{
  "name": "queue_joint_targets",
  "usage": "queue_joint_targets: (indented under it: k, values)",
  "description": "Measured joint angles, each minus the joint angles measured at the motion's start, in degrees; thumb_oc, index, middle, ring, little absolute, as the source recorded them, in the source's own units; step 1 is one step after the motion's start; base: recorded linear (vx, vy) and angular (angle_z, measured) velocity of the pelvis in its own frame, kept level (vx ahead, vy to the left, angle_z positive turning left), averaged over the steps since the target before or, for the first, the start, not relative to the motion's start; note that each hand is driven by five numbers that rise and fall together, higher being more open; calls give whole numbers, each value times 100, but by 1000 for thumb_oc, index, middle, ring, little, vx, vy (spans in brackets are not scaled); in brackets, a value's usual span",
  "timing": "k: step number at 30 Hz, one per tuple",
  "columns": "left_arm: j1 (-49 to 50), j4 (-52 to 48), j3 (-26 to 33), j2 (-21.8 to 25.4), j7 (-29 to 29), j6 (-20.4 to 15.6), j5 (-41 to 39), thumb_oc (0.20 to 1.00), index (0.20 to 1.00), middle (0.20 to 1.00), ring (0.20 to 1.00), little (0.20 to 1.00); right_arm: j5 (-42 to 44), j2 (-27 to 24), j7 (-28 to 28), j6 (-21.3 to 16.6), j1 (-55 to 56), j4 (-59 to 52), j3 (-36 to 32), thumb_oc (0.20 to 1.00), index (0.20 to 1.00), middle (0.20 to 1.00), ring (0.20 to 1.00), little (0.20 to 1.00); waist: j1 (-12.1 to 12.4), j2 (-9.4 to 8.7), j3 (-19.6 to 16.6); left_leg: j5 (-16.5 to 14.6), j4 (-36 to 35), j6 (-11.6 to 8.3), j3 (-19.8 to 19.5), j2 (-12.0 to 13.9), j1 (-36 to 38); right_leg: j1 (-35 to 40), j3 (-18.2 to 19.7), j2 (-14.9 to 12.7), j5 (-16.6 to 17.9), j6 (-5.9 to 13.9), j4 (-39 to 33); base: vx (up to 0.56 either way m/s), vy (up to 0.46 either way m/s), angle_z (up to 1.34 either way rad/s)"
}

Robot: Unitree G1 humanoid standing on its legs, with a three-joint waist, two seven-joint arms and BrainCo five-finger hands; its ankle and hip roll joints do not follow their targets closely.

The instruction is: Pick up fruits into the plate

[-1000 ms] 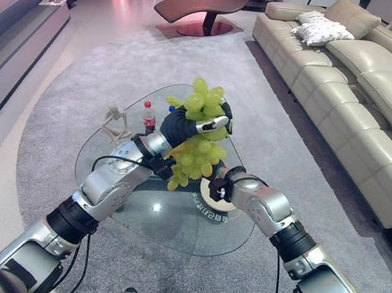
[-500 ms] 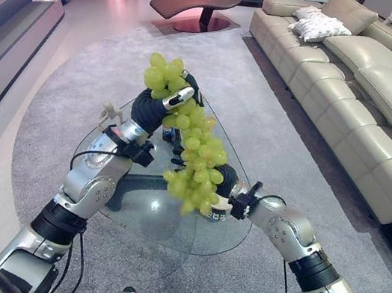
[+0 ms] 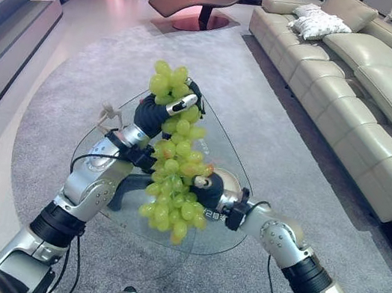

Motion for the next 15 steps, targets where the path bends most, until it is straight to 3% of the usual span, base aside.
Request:
queue_joint_targets:
  k: [10, 11, 12, 15]
  values:
    - [0, 44, -8, 14, -17, -1, 18, 200, 200, 200, 200, 200, 264, 13, -373, 151, 7, -64, 24, 1000, 1000, 1000, 1000, 1000, -5, 35, -7, -1, 0, 0, 18, -3, 23, 8, 19, -1, 1, -1, 1, 0, 0, 0]
    - [-1, 44, -7, 13, -14, -2, 18, 200, 200, 200, 200, 200, 275, 13, -391, 154, 7, -79, 24, 708, 708, 708, 708, 708, -4, 43, -7, -1, 0, 1, 18, -3, 23, 8, 19, 0, 1, -1, 1, 0, 0, 0]
    - [-1, 44, -6, 14, -12, -3, 18, 200, 200, 200, 200, 200, 306, 12, -405, 155, 8, -81, 24, 200, 200, 200, 200, 200, -4, 47, -7, -1, 1, 0, 18, -3, 23, 7, 19, -1, 1, -1, 1, 0, 0, 0]
    - [0, 37, -20, -5, -5, -5, 18, 200, 200, 200, 200, 200, 376, 0, -609, 153, 11, -86, 33, 200, 200, 200, 200, 200, -4, 73, -11, -1, 0, 1, 18, -3, 24, 8, 19, 0, 1, -1, 1, 0, 0, 0]
